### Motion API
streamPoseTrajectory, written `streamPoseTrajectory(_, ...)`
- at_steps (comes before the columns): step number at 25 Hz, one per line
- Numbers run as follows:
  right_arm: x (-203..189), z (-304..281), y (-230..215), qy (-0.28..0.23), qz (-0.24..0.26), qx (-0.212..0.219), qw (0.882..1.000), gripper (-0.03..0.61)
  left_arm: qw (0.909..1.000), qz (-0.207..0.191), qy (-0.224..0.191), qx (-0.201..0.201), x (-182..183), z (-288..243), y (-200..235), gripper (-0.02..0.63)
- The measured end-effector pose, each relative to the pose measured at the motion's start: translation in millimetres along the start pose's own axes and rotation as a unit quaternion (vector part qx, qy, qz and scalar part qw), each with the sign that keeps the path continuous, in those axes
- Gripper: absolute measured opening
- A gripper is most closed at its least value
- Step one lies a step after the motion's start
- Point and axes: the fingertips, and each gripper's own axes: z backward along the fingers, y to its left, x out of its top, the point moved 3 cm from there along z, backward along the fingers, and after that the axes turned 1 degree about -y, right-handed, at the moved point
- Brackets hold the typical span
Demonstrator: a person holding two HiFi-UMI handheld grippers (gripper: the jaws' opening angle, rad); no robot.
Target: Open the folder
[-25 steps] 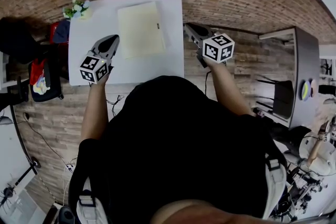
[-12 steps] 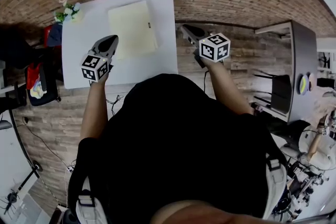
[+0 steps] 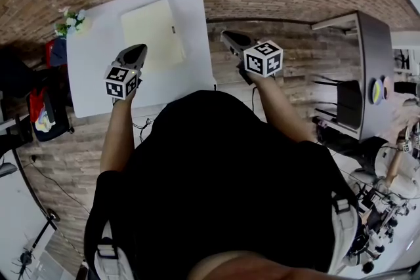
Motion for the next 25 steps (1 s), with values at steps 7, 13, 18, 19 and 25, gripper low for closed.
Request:
streamPoseTrajectory(7, -18, 8, -1, 0.012, -0.01, -0.001, 1.0, 0.025, 0.998, -0.05, 0.038, -0.008, -18, -26, -15, 0.014)
streamPoseTrajectory(13, -34, 9, -3, 0.027, -0.013, -0.001, 1.0, 0.025, 0.9955, -0.07, 0.062, -0.018, -30, -45, -27, 0.014)
streamPoseTrajectory(18, -43, 10, -7, 0.04, -0.012, -0.001, 0.999, 0.025, 0.9921, -0.09, 0.083, -0.025, -41, -59, -38, 0.017)
streamPoseTrajectory(19, -45, 10, -8, 0.041, -0.012, 0.0, 0.999, 0.025, 0.9917, -0.091, 0.086, -0.028, -43, -62, -40, 0.018)
streamPoseTrajectory(25, -53, 13, -14, 0.05, -0.016, 0.0, 0.999, 0.025, 0.9868, -0.109, 0.113, -0.04, -62, -77, -52, 0.046)
